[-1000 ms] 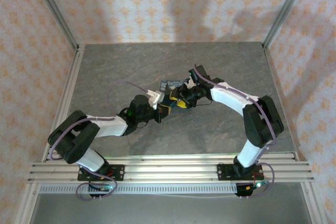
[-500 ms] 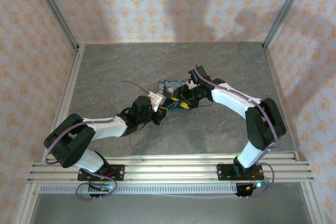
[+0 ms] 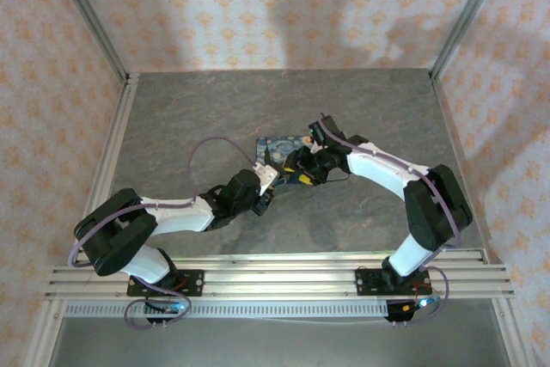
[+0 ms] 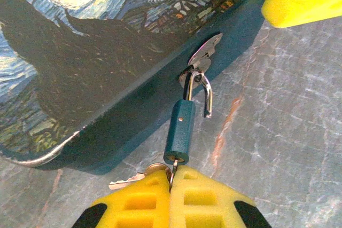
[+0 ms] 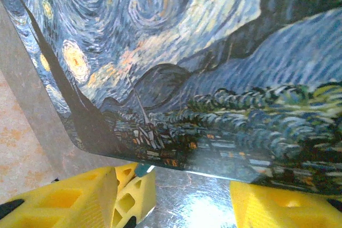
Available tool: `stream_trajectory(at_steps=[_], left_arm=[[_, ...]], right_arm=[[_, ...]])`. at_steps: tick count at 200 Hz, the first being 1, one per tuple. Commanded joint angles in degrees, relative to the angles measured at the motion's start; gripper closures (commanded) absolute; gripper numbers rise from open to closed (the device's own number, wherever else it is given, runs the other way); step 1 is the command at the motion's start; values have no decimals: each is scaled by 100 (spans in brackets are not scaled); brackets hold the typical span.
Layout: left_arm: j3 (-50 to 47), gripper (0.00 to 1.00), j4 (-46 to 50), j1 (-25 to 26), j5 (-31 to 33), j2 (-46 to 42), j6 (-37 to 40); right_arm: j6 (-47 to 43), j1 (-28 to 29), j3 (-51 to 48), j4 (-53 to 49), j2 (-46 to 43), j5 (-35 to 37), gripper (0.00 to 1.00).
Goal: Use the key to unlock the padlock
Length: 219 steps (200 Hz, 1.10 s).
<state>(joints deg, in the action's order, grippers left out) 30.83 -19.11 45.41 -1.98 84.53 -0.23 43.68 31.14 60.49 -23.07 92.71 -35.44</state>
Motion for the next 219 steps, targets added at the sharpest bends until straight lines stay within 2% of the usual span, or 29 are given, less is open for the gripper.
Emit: stream_trajectory(at_steps=[1, 52, 85, 119, 156, 219], left_arm=[[107, 100, 242, 89, 664, -68, 330], [99, 100, 618, 394, 1271, -27, 428], [170, 100, 871, 459, 1316, 43, 393], [665, 100, 1814, 460, 1306, 276, 137], [779, 100, 2098, 458, 1043, 147, -170], [1514, 100, 3176, 291, 147, 30, -239]], right_arm=[[59, 12, -110, 159, -235, 288, 43], [-75, 9, -279, 108, -435, 719, 43], [-131, 7, -270, 108, -412, 765, 43], [-198, 8, -224, 107, -376, 791, 43], [-262, 8, -187, 96, -353, 802, 44], [-316, -11, -176, 100, -359, 736, 44]])
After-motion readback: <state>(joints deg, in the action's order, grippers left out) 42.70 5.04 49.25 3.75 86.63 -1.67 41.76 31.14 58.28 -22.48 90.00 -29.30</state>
